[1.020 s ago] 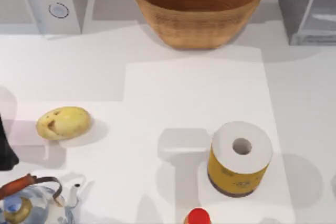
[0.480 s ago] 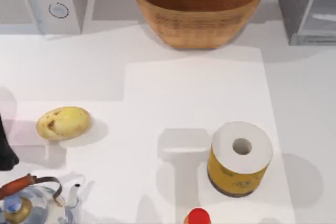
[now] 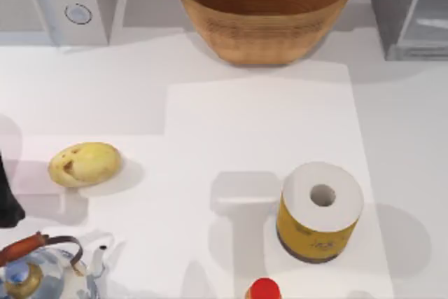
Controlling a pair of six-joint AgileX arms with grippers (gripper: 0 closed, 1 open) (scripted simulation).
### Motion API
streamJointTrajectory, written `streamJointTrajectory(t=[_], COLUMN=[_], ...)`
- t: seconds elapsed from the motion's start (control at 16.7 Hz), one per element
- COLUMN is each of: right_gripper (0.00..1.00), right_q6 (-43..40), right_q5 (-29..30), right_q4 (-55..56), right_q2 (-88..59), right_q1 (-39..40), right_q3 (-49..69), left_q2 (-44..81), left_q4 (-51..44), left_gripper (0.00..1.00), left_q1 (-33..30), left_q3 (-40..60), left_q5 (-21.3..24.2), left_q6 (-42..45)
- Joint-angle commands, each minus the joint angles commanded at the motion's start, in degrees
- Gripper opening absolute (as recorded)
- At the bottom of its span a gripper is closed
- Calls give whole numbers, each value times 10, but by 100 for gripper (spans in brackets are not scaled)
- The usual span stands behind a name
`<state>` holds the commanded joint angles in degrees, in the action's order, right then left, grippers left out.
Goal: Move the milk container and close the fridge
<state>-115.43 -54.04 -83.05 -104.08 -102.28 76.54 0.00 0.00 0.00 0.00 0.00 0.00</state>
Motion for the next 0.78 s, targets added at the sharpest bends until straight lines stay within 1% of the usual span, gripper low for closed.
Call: streamJointTrajectory(t=[0.12,0.3,0.48,0.78], right_gripper=[100,100,100,100], right_q6=[42,145,281,531], right_q5=[3,15,37,80], right_q4=[40,134,252,454], right_q2=[3,10,16,13], right_q1=[27,91,176,328], right_q3=[3,7,9,4], left_q2=[0,0,0,0], left_q4=[0,0,0,0], left_gripper=[100,100,100,100], left_q1=[0,0,0,0], left_q3=[0,0,0,0], left_q5=[0,0,0,0], left_q6=[0,0,0,0])
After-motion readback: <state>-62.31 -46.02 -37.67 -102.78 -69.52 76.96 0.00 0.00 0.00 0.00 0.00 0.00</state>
